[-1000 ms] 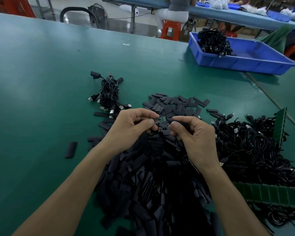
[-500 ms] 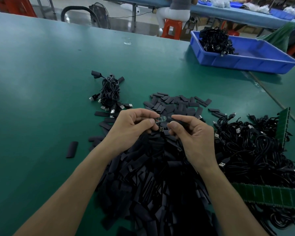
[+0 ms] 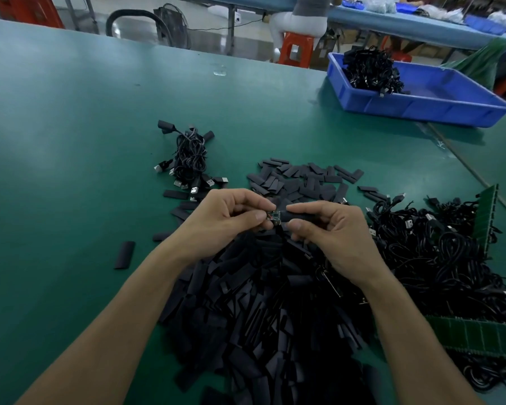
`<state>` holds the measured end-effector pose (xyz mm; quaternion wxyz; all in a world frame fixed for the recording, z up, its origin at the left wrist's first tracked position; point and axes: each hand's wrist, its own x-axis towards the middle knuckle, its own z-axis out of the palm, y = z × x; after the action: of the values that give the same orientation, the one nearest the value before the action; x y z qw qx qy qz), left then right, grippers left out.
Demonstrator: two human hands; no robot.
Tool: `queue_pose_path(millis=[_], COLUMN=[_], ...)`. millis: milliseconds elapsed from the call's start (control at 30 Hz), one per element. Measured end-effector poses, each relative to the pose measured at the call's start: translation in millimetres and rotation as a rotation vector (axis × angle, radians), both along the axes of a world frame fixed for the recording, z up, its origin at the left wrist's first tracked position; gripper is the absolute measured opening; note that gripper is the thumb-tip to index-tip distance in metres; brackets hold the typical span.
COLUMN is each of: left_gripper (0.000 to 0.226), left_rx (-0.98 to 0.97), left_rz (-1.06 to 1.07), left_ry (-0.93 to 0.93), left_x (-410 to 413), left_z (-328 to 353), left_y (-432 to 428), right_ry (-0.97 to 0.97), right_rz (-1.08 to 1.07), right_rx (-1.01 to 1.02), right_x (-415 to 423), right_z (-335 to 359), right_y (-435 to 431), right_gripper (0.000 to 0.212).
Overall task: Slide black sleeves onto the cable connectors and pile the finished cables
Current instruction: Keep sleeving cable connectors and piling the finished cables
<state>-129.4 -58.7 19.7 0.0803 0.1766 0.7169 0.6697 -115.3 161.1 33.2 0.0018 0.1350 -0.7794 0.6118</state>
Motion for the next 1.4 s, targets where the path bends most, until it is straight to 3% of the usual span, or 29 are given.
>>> queue_pose_path(millis=[133,300,400,533,667,800,967,1200,1400], left_gripper=[0.011,0.020,0.013,0.012,0.033,0.029,0.045,0.041,0.024], left_rx=[0.017,0.036,0.042,-0.142,-0.284,-0.315,-0.219,-0.235,-0.233], left_rz=[-0.046,-0.099,-0.039,0.130,0.262,0.208,0.141,0.094,0.090], left_ry=[-0.006,-0.010,-0.004,0.087,0.151,0.170,0.057,0.054,0.054], left_x=[-1,-2,-3,-3,-2,-2,-4,-4,-3], left_z=[-1,-1,-5,-8,-8,-7,-8,-9,-8], left_y=[-2,1,3,3,5,6,5,4,5], right_ry=[-0.033,0.043,0.073,0.118,0.173,0.183,0.217,0.162,0.170], right_rz=[0.073,0.057,0.028,-0.052,-0.114,-0.147,-0.171,-0.087,-0.090], right_rx=[0.003,-0.002,0.013,0.041,0.063,0.046,0.031,0.005,-0.008], right_x=[-3,-1,1,2,1,1,3,4,4], right_z=[5,1,-2,-5,-7,-9,-11,-12,-15], right_y=[6,-1,-5,-9,-11,-12,-12,-12,-13], right_gripper=[0.023,0.023,0.023,0.021,0.021,0.018,0.020,0.024,0.022])
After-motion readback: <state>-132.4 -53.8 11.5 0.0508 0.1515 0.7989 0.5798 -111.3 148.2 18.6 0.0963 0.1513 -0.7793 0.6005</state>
